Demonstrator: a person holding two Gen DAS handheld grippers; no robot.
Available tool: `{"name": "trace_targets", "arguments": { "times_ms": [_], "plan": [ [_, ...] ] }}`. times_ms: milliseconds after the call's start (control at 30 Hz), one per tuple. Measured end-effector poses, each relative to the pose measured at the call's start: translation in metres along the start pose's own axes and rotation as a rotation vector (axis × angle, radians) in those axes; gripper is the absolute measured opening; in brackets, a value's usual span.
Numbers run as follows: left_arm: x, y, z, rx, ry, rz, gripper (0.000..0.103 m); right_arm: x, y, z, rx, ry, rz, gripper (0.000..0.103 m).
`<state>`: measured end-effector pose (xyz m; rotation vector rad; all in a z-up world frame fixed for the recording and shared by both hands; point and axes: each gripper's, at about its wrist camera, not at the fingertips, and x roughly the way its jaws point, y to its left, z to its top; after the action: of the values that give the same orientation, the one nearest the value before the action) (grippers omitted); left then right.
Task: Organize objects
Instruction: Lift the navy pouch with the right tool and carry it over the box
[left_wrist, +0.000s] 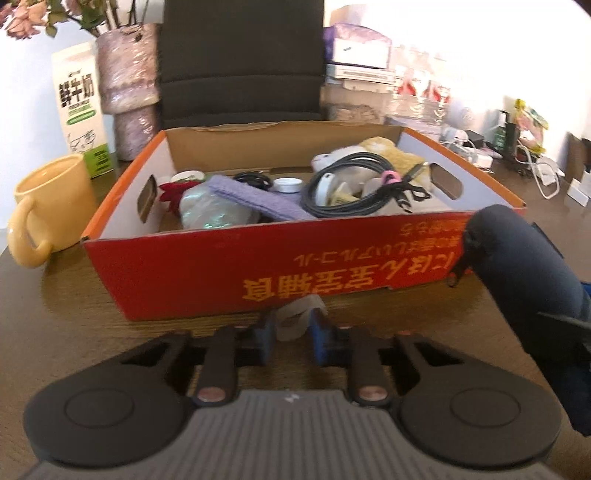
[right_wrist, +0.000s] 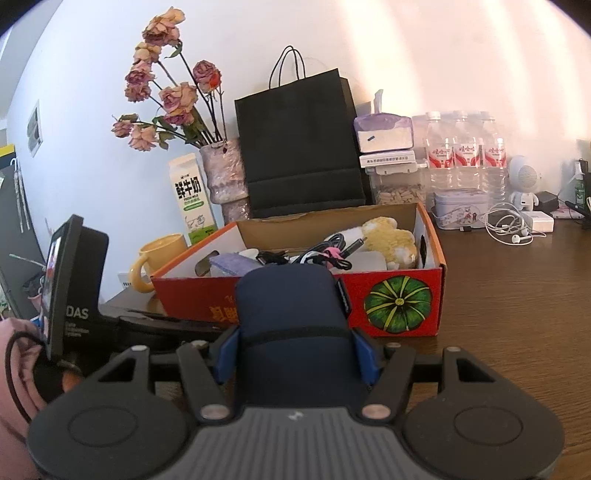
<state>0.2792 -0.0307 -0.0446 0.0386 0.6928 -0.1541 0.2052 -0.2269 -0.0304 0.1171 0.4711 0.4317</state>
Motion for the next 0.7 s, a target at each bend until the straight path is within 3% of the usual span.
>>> {"name": "trace_targets", "arguments": {
  "times_ms": [100, 500, 700],
  "plan": [
    [-0.001, 0.000, -0.001, 0.008, -0.006, -0.020, 0.006, 0.000, 0.001, -0.001, -0.004, 0.002, 0.001, 0.062],
    [-0.051, -0.001, -0.004, 0.000, -0.105, -0.106, 0.006, 0.001, 0.007, -0.001, -0.031, 0.000, -0.015, 0.062],
    [-0.080, 0.011, 0.020, -0.025, -0.176, -0.098, 0.006, 0.001, 0.021, 0.021, -0.061, -0.033, -0.024, 0.062]
  ]
}}
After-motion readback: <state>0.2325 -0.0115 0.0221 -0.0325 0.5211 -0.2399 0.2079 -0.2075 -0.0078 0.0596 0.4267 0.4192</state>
